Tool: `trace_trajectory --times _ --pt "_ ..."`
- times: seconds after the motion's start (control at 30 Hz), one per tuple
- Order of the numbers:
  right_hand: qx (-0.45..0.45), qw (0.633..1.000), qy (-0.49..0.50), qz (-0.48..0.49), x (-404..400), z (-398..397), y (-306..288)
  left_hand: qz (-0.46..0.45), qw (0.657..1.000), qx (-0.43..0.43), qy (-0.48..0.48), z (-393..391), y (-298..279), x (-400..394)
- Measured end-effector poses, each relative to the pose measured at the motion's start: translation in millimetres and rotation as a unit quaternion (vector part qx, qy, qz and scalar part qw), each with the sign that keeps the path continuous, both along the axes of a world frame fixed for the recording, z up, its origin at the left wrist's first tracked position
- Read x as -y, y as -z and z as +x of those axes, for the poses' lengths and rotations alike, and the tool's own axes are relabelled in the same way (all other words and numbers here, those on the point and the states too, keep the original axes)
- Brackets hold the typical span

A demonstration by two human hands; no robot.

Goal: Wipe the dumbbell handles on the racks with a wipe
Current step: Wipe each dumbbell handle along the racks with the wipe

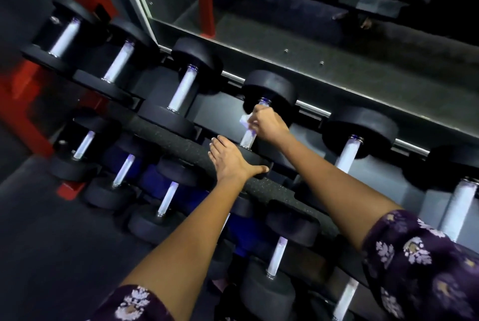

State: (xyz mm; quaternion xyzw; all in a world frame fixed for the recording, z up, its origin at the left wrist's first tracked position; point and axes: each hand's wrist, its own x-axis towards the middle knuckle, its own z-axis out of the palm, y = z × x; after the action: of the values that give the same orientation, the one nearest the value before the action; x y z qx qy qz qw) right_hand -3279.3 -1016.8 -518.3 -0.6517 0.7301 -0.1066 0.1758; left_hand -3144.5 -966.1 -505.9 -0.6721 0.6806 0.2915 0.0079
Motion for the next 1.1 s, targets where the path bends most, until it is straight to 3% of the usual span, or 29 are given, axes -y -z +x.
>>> trace_trajectory --times 0.07,0.17,0.33,0.47,0.63,0.77,0.93,1.07,1.1 --pt "-0.019 1.0 -0.015 0.002 -1 9 1 0.0 1.0 0.001 -0.001 0 -1 -1" --pt "-0.045 0.991 -0.118 0.053 -13 21 4 -0.003 1.0 -0.002 -0.003 1 -3 -2" --pt "-0.04 0.998 0.002 -0.052 -9 -13 -1 -0.033 0.999 0.002 -0.007 -1 -2 -5" --pt "-0.051 0.983 -0.173 0.013 -31 2 6 -0.044 0.999 0.0 0.003 0 2 -5" --pt "-0.042 0.996 -0.045 -0.059 -11 -18 0 -0.058 0.998 0.014 0.027 -1 3 -6" --pt "-0.059 0.978 -0.2 0.014 -28 7 4 -0.062 0.998 0.012 0.025 0 5 -5" --pt "-0.022 0.998 -0.045 -0.043 -12 -14 1 -0.074 0.997 0.017 0.029 -1 4 -5" --pt "-0.046 0.979 -0.2 0.015 -28 12 -1 -0.081 0.995 0.025 0.042 1 6 -5" --pt "-0.043 0.981 -0.182 0.042 -25 7 -4 -0.085 0.995 0.033 0.05 1 6 -6"
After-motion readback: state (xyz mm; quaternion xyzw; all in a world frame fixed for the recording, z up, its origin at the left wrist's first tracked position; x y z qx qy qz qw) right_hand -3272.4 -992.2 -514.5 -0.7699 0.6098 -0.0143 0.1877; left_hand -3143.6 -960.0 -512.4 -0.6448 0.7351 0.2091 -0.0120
